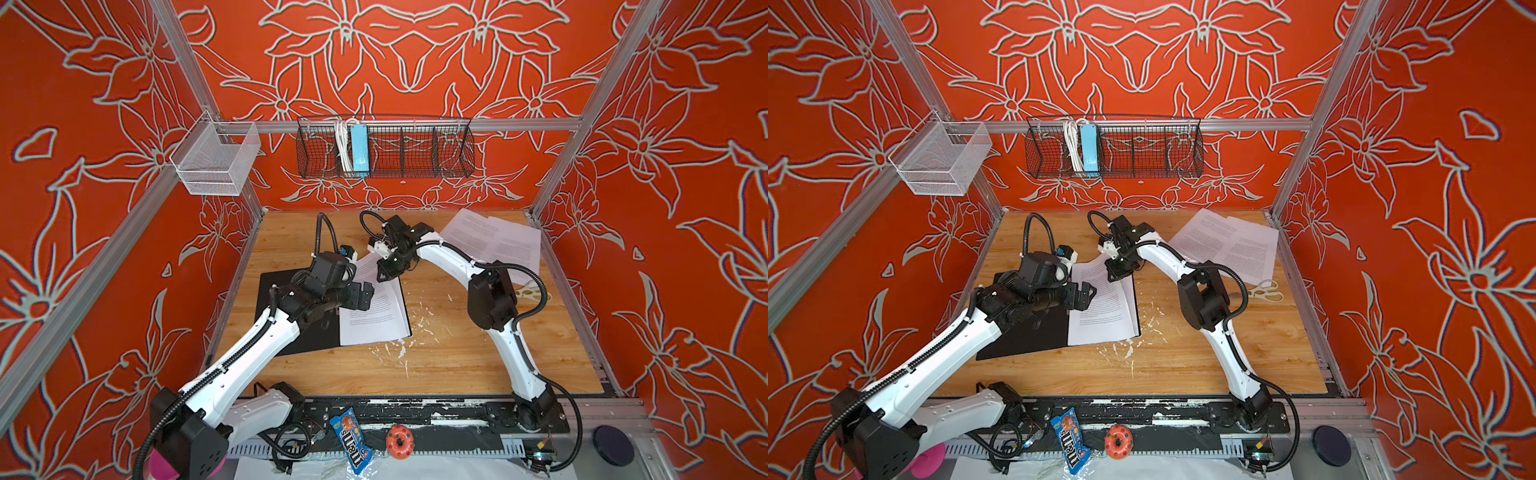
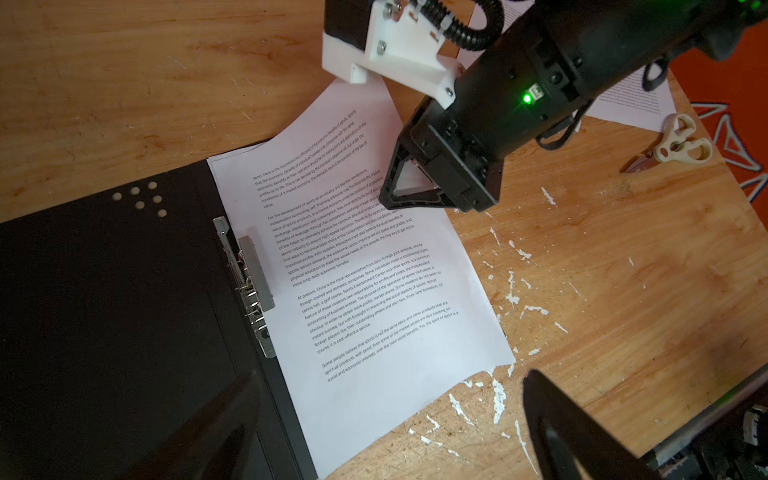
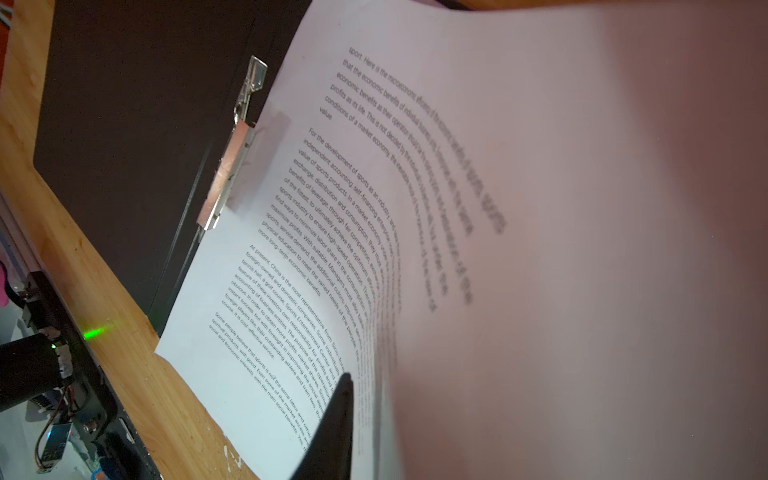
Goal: Put the files into the folder
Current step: 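Lower the sheet onto the folder stack with the right gripper, pressing toward the clip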
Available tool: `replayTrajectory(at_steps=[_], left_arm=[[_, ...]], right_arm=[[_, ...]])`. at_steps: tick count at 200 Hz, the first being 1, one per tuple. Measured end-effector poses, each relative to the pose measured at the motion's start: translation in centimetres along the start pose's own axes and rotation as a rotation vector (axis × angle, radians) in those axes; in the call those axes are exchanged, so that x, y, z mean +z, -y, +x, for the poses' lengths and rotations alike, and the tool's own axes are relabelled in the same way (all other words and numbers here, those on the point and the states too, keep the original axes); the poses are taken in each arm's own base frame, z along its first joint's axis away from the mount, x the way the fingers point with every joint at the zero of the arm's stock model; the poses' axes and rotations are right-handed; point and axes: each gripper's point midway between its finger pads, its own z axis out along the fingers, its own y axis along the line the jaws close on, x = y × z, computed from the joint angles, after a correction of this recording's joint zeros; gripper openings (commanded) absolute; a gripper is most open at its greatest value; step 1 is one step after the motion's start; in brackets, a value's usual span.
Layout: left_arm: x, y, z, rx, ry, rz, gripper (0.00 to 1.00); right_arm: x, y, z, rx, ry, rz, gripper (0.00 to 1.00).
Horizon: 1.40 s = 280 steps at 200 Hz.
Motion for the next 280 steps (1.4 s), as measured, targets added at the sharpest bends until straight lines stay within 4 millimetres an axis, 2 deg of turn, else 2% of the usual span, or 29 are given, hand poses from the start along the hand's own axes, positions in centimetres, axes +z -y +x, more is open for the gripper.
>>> replayTrajectory(at_steps=[95,280], left_arm=[[0.3,0.0,0.1,-0.005,-0.011,0.004,0.98],[0.4,0.1,0.2,-0.013,-0.019,0.013,0.98]], right_arm=[[0.1,0.2,-0.6,0.003,0.011,0.008,0.36],[0.4,0.4,-1.3,0.013,0.034,0.012,0.32]])
